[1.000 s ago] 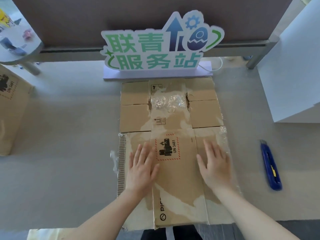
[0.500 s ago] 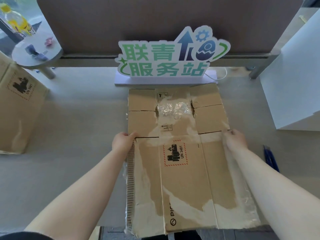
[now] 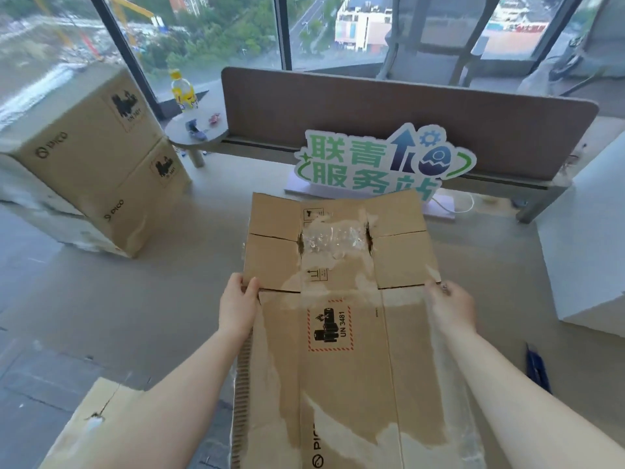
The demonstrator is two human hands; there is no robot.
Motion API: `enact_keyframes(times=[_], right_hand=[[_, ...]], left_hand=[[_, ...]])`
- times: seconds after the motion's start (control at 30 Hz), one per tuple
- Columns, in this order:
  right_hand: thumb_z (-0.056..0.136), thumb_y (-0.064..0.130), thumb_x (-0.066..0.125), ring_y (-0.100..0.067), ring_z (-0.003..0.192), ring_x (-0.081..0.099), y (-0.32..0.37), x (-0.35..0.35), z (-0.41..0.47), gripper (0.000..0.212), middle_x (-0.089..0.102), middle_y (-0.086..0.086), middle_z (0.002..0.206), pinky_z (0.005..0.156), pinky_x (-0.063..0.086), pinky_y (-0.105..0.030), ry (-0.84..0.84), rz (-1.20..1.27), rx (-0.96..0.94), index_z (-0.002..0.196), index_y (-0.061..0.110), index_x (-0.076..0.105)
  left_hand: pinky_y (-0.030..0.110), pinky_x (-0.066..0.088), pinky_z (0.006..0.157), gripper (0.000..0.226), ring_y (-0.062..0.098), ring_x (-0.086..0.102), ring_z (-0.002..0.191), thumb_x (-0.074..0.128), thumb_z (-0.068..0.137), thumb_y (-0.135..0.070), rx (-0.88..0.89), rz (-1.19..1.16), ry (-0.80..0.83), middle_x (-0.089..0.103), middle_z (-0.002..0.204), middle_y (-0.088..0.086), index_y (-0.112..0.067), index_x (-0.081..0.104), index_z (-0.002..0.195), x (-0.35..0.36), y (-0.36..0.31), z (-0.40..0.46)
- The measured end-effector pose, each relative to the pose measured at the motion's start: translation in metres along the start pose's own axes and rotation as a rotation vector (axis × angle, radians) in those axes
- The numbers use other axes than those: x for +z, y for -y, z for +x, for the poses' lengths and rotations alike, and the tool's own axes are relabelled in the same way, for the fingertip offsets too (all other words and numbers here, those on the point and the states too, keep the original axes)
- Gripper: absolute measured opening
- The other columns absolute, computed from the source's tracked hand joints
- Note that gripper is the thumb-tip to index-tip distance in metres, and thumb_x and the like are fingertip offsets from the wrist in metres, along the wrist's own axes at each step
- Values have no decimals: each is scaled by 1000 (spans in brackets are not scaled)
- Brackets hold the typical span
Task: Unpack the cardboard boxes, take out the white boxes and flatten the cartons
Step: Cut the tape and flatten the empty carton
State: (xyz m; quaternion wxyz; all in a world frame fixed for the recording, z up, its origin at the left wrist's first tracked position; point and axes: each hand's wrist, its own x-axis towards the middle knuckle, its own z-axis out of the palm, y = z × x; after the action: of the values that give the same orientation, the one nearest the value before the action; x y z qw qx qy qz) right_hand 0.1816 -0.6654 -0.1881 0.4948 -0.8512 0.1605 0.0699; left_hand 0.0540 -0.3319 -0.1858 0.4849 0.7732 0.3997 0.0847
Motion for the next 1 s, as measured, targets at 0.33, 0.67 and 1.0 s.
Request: enact_keyframes(times=[0.33,0.67,1.0], right_hand=[[96,15,58,-17,55,24,73,44,-69,45,29,0,59,48,27,-22,320,17,-358,60,17,31],[94,20,61,-17,55,28,129,184,-224,37,33,2,57,53,25,-33,645,-3,-537,62,13,43],[93,22,61,-19,58,32,154,375,-424,34,37,0,57,55,28,-34,835,-92,-632,65,7,50]], left_hand=[[23,39,64,19,13,53,76,50,101,-24,-4,-78,-415,59,86,1,-6,53,95,-110,42,-108],[21,35,57,16,11,50,68,52,101,-19,-157,-147,-805,54,76,-4,-9,50,88,-272,147,-201],[30,33,58,24,23,48,68,51,101,-25,-357,-203,-989,52,72,0,-6,50,87,-449,306,-230]])
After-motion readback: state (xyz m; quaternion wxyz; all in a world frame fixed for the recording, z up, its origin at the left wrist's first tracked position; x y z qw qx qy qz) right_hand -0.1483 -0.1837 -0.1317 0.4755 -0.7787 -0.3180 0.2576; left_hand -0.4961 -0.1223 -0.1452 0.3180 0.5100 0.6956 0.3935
